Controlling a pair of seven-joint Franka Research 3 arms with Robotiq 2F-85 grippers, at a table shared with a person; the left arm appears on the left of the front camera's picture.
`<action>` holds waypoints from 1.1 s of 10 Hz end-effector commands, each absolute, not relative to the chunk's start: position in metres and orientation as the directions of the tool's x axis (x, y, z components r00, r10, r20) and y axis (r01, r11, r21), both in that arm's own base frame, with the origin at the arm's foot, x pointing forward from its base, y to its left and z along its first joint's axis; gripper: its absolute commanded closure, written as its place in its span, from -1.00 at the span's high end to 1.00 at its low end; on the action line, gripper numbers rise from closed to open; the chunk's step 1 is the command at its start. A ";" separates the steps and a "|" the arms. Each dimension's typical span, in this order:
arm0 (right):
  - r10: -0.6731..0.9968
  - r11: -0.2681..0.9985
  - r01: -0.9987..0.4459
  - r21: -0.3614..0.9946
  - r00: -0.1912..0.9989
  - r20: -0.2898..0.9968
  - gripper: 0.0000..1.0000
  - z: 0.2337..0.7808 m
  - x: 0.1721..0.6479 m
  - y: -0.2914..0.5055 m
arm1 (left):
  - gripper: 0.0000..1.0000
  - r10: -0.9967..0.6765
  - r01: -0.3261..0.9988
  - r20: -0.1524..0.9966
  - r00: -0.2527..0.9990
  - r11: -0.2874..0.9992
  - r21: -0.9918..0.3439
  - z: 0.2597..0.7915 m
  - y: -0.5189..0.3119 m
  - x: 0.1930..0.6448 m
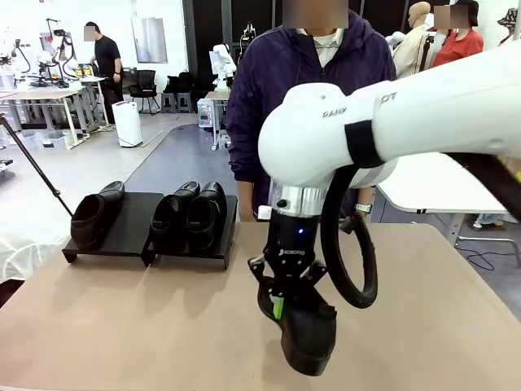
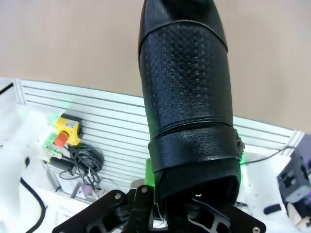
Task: Organize the shoes by placing them on the stand.
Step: Pick up one Shoe and place it in the middle of the table.
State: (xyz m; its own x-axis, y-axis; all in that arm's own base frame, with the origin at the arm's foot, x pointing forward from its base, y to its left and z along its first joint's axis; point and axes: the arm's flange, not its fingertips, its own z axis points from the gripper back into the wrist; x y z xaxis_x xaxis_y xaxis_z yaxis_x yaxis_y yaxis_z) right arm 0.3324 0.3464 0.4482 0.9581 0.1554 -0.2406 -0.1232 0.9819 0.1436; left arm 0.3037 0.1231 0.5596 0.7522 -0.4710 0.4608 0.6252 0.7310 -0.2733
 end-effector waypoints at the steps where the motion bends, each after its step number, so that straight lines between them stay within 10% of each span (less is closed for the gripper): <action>1: 0.175 0.976 -0.137 0.169 0.956 -0.234 -1.00 0.436 0.352 0.366 | 1.00 -0.473 0.624 0.454 0.755 0.731 -0.277 0.561 0.123 0.303; 11: 0.060 0.995 -0.042 0.092 0.977 -0.204 -1.00 0.380 0.423 0.446 | 1.00 -0.473 0.624 0.454 0.755 0.731 -0.277 0.561 0.123 0.303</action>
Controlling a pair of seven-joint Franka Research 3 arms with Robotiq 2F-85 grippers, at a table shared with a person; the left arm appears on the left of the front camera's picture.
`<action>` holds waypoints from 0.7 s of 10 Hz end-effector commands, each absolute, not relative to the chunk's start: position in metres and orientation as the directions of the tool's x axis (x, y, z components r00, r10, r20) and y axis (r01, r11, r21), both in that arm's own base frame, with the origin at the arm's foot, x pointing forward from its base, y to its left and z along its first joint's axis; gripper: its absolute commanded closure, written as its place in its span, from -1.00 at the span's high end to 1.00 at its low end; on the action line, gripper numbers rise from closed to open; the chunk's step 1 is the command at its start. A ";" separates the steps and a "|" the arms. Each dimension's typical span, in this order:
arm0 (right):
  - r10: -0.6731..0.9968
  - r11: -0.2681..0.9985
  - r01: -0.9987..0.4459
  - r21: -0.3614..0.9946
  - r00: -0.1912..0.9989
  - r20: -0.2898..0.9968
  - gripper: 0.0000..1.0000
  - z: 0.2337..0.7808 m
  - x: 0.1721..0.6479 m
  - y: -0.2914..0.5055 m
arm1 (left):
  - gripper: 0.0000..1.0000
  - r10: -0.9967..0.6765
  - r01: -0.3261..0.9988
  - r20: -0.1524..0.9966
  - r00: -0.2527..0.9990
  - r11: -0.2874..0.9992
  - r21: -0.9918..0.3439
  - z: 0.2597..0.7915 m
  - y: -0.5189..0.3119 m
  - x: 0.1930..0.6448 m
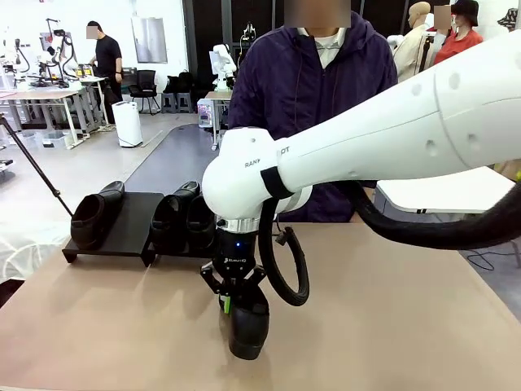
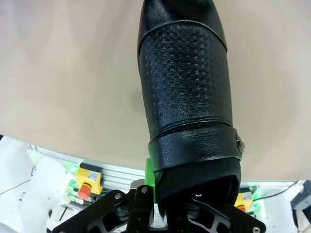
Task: Organize the shoes by placing them on the stand.
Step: Pick up one Shoe and place it in the middle of the table.
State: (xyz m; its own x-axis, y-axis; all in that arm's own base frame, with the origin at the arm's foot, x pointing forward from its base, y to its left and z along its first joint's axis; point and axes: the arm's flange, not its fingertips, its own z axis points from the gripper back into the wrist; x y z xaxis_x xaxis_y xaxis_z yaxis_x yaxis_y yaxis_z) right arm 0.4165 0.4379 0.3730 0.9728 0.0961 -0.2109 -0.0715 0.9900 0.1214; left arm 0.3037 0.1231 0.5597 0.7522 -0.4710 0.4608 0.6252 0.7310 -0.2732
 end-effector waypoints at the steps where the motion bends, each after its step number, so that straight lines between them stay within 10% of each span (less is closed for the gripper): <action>1: 0.039 0.996 -0.023 0.083 0.979 -0.202 -1.00 0.374 0.428 0.446 | 1.00 -0.473 0.624 0.454 0.755 0.731 -0.277 0.561 0.123 0.303; 7: 0.096 0.990 -0.071 0.121 0.973 -0.211 -1.00 0.373 0.417 0.438 | 1.00 -0.473 0.624 0.454 0.755 0.731 -0.277 0.561 0.123 0.303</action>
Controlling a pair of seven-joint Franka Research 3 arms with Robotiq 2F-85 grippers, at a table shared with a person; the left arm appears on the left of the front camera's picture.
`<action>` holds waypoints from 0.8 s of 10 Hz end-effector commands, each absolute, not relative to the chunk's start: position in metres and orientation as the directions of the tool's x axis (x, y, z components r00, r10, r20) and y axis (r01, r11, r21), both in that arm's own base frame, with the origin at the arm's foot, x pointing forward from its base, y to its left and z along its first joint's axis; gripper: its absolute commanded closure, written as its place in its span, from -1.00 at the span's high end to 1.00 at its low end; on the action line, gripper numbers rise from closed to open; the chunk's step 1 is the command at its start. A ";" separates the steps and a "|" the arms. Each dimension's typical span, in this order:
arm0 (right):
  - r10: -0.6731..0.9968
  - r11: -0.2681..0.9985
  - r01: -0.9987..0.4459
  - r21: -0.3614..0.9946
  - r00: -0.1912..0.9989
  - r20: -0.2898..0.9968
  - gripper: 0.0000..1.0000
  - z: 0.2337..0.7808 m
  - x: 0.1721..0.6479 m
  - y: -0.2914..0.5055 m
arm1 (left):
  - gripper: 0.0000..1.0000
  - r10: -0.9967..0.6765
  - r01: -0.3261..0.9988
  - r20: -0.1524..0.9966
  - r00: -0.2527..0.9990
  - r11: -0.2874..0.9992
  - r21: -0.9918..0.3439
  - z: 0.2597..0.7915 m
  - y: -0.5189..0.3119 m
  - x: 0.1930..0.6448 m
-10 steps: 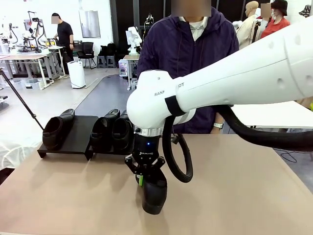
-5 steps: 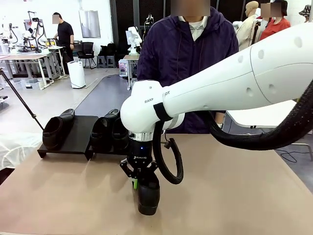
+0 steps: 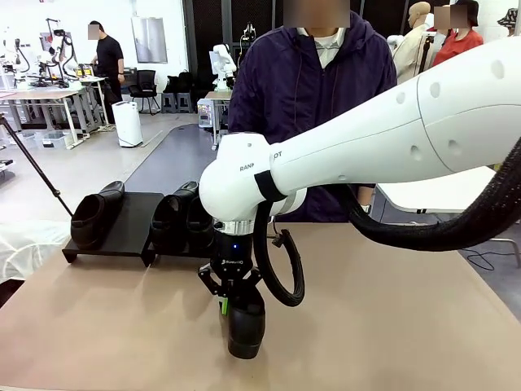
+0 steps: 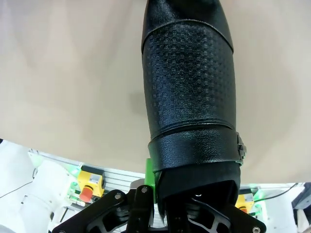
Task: Organize the shoes by placing them on the stand.
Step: Pick up one Shoe and place it in the middle of the table.
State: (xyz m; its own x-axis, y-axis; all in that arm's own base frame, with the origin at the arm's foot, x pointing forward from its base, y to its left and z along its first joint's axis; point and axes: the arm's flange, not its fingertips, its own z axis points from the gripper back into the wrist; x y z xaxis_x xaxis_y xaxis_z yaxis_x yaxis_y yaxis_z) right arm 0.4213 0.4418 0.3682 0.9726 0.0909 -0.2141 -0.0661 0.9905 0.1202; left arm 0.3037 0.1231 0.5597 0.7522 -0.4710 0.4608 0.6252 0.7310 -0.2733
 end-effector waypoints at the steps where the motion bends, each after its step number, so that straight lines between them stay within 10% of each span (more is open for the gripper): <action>1: 0.096 0.990 -0.071 0.121 0.973 -0.211 -1.00 0.373 0.417 0.438 | 1.00 -0.473 0.624 0.454 0.755 0.731 -0.277 0.561 0.123 0.303; 3: 0.086 0.992 -0.061 0.113 0.970 -0.228 -1.00 0.365 0.423 0.445 | 1.00 -0.473 0.624 0.454 0.755 0.731 -0.277 0.561 0.123 0.303; 5: 0.094 0.989 -0.058 0.138 0.958 -0.271 1.00 0.360 0.425 0.445 | 1.00 -0.473 0.624 0.454 0.755 0.731 -0.277 0.561 0.123 0.303; 8: 0.075 0.978 -0.006 0.208 0.943 -0.325 1.00 0.364 0.428 0.437 | 1.00 -0.473 0.624 0.454 0.755 0.731 -0.277 0.561 0.123 0.303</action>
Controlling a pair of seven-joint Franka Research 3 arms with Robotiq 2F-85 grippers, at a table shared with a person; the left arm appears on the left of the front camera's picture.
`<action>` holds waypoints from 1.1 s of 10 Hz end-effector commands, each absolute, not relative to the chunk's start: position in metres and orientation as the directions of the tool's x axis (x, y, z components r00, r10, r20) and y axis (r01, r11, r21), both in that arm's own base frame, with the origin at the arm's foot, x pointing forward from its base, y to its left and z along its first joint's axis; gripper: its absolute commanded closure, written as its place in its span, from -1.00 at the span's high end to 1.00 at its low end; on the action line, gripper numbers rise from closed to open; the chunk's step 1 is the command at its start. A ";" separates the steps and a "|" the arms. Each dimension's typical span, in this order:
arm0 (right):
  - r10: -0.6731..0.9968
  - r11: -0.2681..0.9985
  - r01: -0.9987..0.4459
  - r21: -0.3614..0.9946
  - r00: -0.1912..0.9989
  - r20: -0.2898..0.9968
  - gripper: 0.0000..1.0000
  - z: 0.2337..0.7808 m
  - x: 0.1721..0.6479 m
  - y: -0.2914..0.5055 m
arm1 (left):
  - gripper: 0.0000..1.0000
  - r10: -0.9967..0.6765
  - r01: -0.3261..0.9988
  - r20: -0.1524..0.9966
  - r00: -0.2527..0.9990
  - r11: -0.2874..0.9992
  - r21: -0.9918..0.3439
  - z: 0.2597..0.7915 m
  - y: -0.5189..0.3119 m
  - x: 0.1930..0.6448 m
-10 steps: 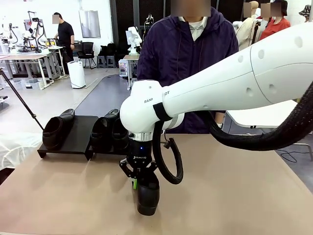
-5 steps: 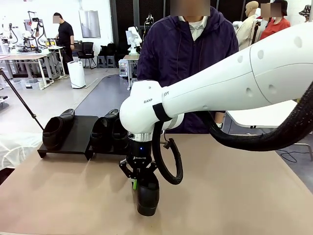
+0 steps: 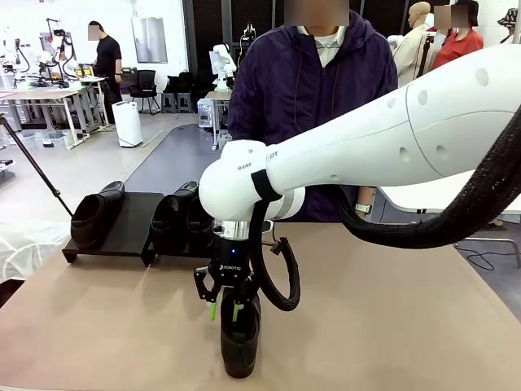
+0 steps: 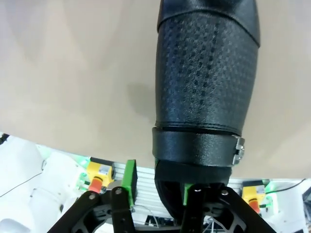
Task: Organize the shoes by placing them on the stand.
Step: Pick up one Shoe and place it in the middle of the table.
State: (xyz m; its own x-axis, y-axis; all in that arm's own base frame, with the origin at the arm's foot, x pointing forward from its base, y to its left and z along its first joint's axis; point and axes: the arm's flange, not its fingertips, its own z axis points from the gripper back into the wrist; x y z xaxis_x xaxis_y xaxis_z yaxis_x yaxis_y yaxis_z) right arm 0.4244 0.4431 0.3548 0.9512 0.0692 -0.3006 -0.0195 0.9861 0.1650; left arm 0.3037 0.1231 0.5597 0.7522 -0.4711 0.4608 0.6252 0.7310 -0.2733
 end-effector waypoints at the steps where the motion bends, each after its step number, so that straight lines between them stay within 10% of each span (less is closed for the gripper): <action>1: 0.095 0.973 -0.019 0.228 0.940 -0.327 1.00 0.372 0.427 0.429 | 1.00 -0.473 0.624 0.454 0.755 0.731 -0.277 0.561 0.123 0.303; 6: 0.280 0.948 -0.214 0.236 0.914 -0.294 1.00 0.510 0.389 0.290 | 1.00 -0.473 0.624 0.454 0.755 0.731 -0.277 0.561 0.123 0.303; 11: 0.232 0.920 -0.265 0.288 0.962 0.143 1.00 0.555 0.299 0.063 | 1.00 -0.473 0.624 0.454 0.755 0.731 -0.277 0.561 0.123 0.303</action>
State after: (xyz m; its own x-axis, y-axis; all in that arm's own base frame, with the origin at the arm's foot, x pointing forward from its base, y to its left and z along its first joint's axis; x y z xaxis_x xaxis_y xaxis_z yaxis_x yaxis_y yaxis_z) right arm 0.3282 0.0839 0.5725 0.9667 0.2535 0.0353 -0.2544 0.9370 0.2394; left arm 0.3037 0.1235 0.5599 0.7525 -0.4705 0.4608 0.6248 0.7312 -0.2736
